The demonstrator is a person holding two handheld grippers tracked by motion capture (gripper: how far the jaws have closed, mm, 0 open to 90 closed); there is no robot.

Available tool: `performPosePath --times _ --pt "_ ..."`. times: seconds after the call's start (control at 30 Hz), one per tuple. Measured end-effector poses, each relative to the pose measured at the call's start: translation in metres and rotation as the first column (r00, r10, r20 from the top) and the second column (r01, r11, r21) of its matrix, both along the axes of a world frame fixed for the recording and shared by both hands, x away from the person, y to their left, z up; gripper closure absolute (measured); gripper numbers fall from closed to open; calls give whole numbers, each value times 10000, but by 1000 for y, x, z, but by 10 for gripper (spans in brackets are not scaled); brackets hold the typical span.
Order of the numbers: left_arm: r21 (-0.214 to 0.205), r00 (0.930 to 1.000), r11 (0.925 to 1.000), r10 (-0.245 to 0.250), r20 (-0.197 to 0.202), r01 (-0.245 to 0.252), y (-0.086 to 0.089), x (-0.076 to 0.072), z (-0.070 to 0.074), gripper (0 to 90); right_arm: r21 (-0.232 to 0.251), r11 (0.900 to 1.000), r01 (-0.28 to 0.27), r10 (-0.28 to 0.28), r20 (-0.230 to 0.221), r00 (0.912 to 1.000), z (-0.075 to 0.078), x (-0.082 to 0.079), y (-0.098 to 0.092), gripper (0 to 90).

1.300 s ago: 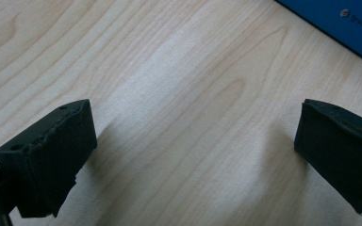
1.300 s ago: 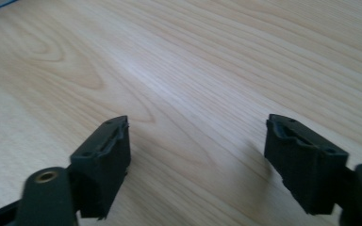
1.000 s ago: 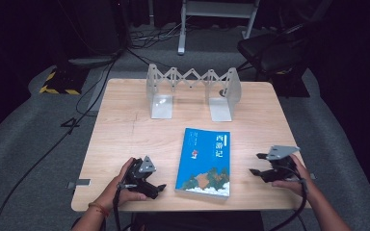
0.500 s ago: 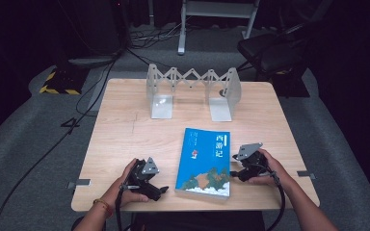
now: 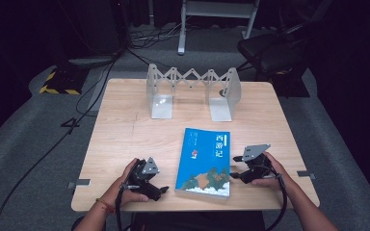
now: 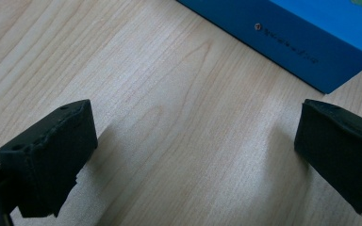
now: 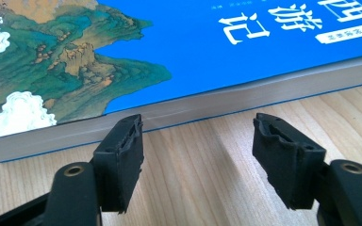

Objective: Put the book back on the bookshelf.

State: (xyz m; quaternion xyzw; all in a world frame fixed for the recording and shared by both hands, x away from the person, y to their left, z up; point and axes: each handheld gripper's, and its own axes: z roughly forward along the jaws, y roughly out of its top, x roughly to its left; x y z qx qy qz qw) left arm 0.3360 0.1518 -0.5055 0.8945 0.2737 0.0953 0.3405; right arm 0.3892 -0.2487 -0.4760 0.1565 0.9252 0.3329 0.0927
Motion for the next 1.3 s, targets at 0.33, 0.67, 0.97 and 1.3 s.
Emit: performPosePath --times 0.33,0.67,0.97,1.3 --pt "-18 10000 10000 -16 -8 16 0 0 0 4 -183 9991 -374 368 -305 9989 -3 -5 2 347" --pt "54 10000 10000 80 -55 -79 -1 0 1 5 1072 9942 -7 40 -302 9995 9 -8 -4 364" --pt "27 10000 10000 -33 -12 33 -1 -1 0 5 15 9999 -163 164 -249 9996 4 -10 1 359" --pt "44 10000 10000 4 -17 -4 -1 -1 0 5 -273 9981 -548 526 -737 9959 -3 -10 5 349"
